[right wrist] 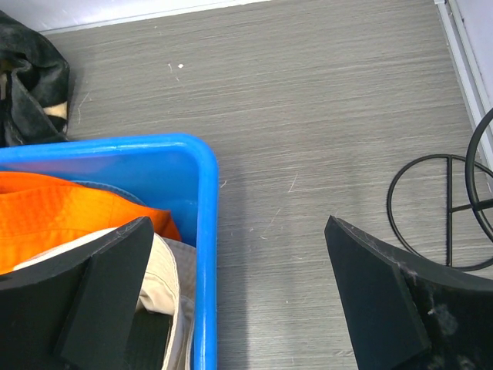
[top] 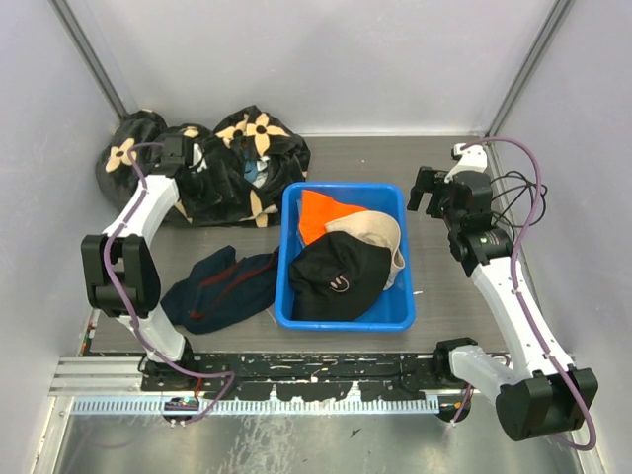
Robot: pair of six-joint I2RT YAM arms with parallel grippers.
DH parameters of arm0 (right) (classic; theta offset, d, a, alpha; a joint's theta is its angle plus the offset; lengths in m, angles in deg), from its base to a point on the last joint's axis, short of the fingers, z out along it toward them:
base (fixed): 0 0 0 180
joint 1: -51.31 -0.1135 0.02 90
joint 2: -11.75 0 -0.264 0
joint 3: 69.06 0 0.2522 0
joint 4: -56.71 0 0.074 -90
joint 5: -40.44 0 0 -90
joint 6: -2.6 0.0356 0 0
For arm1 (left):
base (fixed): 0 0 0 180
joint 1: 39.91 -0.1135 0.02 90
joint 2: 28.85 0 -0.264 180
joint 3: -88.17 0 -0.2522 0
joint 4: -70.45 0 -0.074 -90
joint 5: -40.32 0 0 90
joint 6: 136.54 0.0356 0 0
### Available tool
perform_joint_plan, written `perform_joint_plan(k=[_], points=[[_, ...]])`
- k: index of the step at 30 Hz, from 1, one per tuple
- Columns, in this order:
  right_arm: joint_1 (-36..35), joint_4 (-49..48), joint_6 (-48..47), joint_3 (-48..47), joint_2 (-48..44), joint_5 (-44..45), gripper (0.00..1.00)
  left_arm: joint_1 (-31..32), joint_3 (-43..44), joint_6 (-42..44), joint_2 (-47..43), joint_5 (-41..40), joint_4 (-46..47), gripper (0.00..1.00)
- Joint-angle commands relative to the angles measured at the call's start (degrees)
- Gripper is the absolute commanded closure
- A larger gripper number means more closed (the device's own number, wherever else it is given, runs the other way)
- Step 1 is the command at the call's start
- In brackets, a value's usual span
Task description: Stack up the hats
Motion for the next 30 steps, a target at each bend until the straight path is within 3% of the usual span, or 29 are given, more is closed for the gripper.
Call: perform_joint_plan(k=[1,6,11,17,21,28,30], points=[[-0.33,-4.02,0.88,0.90,-2.26,-0.26,0.00,0.48,0.21,0.14,3.19,-2.49,-5.42,0.08],[-0.36,-4.04,0.74,0.95,-2.65,0.28,0.00,2.61,6.99,-0.96,13.95,1.63,-8.05,0.12],[-0.31,-3.27,0.78,0.67,-3.09,0.63,0.00,4.64,16.03,-0.09,25.43,-1.83,-8.37,0.08],[-0.34,0.45,2.55,-0.99,-3.64,-2.15,0.00,1.78,37.90,0.60,41.33,-7.12,-14.57,0.05],[-0.43,6.47,4.03,-2.48,-3.66,-6.63,0.00,-1.41,53.14,-1.54,49.50,-8.33,-16.68,0.04],[-4.41,18.65,5.43,-3.22,-8.79,-11.49,0.00,-6.15,69.44,-6.13,57.98,-4.03,-11.04,0.02],[-6.52,23.76,6.63,-3.81,-10.05,-12.33,0.00,-6.97,70.27,-7.89,57.38,-1.20,-7.67,0.02]])
